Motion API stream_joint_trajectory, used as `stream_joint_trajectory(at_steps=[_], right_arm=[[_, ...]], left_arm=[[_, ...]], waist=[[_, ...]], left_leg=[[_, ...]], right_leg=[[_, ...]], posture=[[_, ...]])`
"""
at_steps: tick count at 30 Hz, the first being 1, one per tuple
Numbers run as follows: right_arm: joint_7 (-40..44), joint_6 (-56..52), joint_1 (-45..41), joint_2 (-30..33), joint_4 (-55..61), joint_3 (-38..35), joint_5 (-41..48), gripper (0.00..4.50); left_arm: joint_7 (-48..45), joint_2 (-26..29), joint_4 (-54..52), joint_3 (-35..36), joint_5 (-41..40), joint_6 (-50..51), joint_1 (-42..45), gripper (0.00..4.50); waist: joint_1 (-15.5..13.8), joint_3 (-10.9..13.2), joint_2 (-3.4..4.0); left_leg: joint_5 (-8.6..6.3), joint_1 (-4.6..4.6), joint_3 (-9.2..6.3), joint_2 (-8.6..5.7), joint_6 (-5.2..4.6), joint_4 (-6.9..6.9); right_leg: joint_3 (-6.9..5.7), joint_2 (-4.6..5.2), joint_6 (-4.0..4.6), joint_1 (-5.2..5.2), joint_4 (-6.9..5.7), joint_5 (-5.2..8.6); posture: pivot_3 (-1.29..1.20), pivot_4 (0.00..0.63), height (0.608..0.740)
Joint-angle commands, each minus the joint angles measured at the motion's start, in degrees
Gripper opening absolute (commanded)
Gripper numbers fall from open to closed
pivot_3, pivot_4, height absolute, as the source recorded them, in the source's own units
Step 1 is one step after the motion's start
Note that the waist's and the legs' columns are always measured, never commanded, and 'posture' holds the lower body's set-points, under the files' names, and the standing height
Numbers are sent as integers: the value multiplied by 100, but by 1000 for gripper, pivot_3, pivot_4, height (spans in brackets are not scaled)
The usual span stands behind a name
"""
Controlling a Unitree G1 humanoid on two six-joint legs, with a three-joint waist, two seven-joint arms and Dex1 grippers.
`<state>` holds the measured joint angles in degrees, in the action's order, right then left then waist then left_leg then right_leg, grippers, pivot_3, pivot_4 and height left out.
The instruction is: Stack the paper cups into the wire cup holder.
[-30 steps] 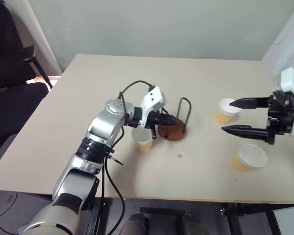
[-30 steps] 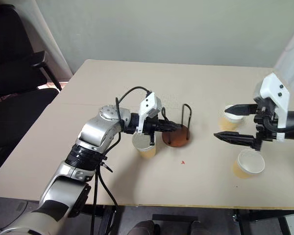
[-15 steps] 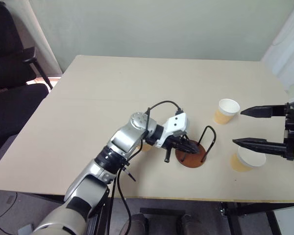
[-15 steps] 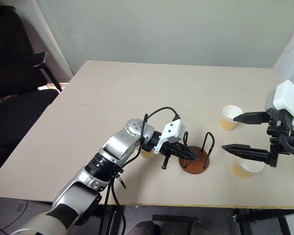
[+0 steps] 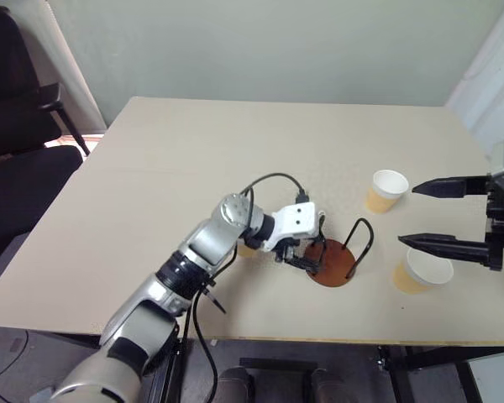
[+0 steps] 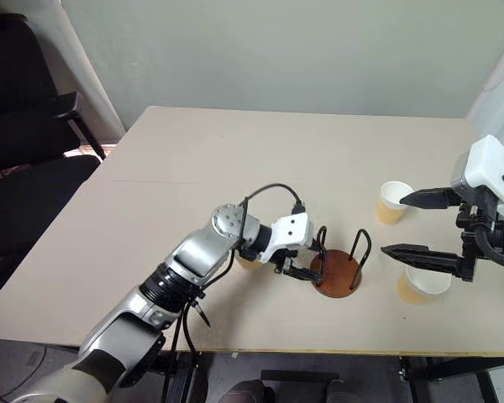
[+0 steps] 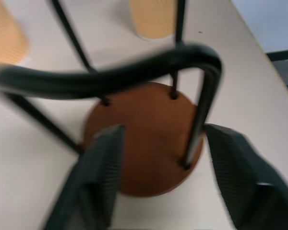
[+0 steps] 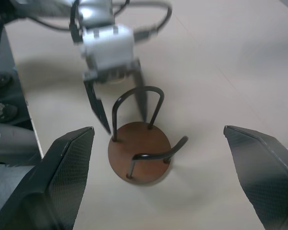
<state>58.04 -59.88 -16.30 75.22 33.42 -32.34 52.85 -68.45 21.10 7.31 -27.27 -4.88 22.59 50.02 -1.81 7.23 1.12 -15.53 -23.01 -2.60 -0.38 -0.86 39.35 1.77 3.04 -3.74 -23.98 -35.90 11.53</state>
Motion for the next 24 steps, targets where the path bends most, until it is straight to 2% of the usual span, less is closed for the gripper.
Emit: stream_joint_trajectory(at_steps=[1,8,14,20,24], right_arm=[[90,261,-93,151,-140,8,-142,4500],[330,721,-156,359,-505,434,-542,4500],[658,1247,-658,523,-1017,1391,-909,4500],[998,1696,-1551,442,-1493,2484,-1509,4500],[1233,2210,-2467,169,-2283,3394,-2433,4500]], left_arm=[[65,-23,-364,371,-221,237,215,2850],[-263,261,-837,585,-565,626,348,2850],[-841,832,-1098,703,-992,917,392,2850],[-1093,1194,-1285,698,-1071,884,309,2850],[-685,987,-778,1006,-978,602,719,2850]], waist=[[-1,0,0],[0,0,0],[6,0,0],[12,0,0],[7,1,-1]], left_leg=[[-2,-2,0,-1,-2,-1],[-15,-6,3,-1,-8,-5],[-15,-3,2,0,-8,-6],[-18,-5,1,-1,-13,-2],[-22,-5,-4,1,-20,4]], right_leg=[[0,0,-2,0,0,2],[0,3,-9,-6,4,10],[0,4,-8,-7,1,9],[-1,7,-8,-8,1,9],[-5,11,-7,-8,0,8]], posture=[[0,150,740],[0,150,740],[0,150,740],[0,150,740],[0,150,740]])
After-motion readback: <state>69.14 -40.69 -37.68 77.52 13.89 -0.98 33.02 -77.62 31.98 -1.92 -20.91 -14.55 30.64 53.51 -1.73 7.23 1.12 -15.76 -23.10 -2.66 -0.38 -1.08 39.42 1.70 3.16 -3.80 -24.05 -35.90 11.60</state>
